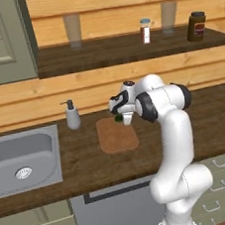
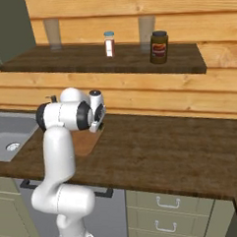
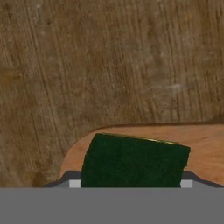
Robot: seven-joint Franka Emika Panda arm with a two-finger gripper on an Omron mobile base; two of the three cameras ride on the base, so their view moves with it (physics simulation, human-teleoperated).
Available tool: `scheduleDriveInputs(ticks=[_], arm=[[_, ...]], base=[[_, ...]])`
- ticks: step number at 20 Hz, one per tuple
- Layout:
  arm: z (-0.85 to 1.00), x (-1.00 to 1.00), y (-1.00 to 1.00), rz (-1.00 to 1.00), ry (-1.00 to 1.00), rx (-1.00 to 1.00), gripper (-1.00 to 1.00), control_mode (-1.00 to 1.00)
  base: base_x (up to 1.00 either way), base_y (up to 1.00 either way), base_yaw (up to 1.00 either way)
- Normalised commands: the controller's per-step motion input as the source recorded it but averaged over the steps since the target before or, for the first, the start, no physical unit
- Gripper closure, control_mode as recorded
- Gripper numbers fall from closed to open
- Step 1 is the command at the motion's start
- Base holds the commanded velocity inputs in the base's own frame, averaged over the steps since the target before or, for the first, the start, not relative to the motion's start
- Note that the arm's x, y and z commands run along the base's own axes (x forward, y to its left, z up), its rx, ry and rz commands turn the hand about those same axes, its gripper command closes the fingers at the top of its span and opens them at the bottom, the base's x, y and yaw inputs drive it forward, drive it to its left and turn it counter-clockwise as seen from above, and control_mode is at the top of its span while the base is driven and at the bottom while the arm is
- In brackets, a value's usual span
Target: Pick up the sponge from the counter and clean the cutting board by briefly scrubbing or pressing down on the cutting board. Once finished, release the sponge.
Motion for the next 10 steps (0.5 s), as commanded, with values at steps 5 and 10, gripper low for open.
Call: scheduleDriveInputs(ticks=[5,10], arm=[[-0.35,-0.16,0.59,-0.04,-0.08,-0.05,1.00,-1.00],[-0.12,-0.08,0.68,0.00,0.12,-0.04,1.00,-1.00]], base=[[0.00,0.00,0.00],[0.00,0.00,0.00]])
